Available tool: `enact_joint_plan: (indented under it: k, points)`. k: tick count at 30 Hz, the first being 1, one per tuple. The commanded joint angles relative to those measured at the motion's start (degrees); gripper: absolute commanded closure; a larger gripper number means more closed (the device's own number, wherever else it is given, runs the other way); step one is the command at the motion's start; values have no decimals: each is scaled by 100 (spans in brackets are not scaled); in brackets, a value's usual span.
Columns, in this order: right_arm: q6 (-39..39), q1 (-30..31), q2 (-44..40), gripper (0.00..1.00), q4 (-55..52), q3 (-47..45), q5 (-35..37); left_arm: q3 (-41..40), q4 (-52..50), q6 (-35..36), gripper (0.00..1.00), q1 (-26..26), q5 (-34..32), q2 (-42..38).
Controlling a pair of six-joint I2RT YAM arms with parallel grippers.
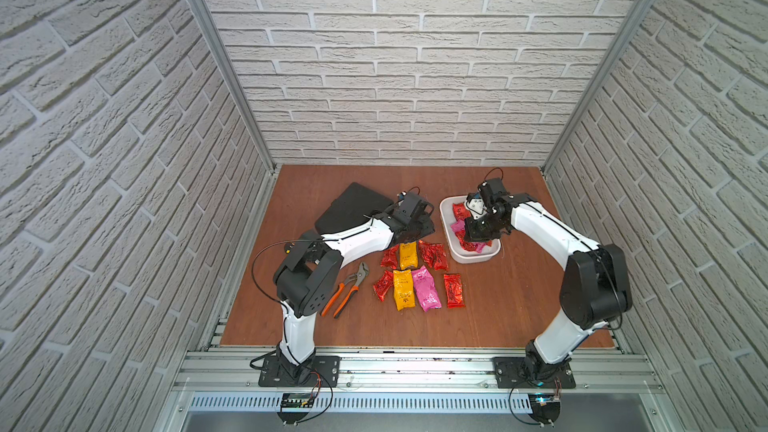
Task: Take the tea bags out of the storage box
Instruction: Pick up the tea bag from the storage box, then place the tea bag at the center of the board.
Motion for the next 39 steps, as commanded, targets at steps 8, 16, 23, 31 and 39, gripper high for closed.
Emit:
enact_joint_plan:
  k: [8,16,23,31,39]
  points:
    - [2085,693,-489,98,1018,-130,-246,-984,219,-141,49,184,-1745,-1333]
    - [3387,1396,596,98,1387,605,1022,-1567,-86,-360,49,386,-2265,-1987]
    - [3273,1452,2112,98,1073,1775,1342,-1788,-101,-418,49,408,-2277,-2177]
    - [3071,1494,2622,94,1088,2161,1469,-1696,-143,-472,49,407,-2144,-2070]
    - [2575,1527,1904,67,866,2203,1662,-1291,-161,-231,48,376,-1863,-1739]
